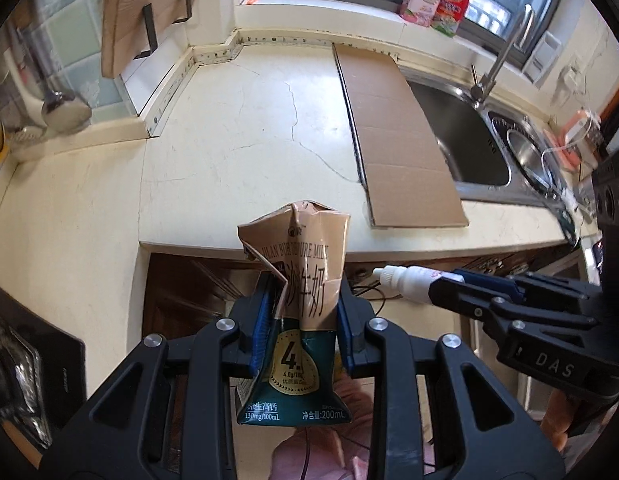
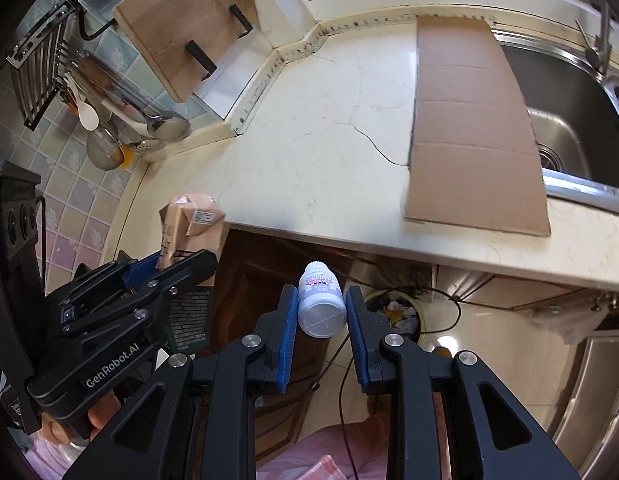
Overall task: Collect trash
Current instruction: 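Carry the milk carton and white bottle down over the floor bin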
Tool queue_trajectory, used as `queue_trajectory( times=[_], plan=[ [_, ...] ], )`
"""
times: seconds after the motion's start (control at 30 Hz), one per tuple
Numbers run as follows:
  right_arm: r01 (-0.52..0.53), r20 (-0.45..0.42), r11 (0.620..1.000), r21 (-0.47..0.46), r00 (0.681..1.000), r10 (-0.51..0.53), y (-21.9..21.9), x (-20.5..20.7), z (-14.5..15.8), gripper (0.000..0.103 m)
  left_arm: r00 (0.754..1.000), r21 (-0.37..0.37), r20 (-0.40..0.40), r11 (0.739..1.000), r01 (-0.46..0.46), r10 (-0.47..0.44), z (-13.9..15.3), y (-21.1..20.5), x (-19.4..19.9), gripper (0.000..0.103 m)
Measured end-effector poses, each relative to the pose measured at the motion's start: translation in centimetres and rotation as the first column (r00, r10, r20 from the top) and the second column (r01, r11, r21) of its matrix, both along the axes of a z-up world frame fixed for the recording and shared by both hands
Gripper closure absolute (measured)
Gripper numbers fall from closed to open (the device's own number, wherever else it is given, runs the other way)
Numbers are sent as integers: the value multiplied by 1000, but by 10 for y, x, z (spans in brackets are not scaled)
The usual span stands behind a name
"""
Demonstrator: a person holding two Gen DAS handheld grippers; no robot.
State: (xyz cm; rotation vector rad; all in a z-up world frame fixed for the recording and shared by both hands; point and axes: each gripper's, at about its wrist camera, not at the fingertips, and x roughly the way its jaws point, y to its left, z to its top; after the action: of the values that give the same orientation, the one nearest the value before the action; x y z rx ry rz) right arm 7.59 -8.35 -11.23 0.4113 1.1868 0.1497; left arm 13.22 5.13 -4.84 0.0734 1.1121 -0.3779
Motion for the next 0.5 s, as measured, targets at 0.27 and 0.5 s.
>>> queue_trajectory(
  times=[0.27,0.5],
  plan=[
    [-19,68,1000,8,998,18,-12,8,40,79,999,-44,24,998,-37,38,24,-10,6,78],
    [-29,146,999,14,989,27,-39,19,91,79,997,-124,60,991,-49,56,65,-35,11,78]
  ],
)
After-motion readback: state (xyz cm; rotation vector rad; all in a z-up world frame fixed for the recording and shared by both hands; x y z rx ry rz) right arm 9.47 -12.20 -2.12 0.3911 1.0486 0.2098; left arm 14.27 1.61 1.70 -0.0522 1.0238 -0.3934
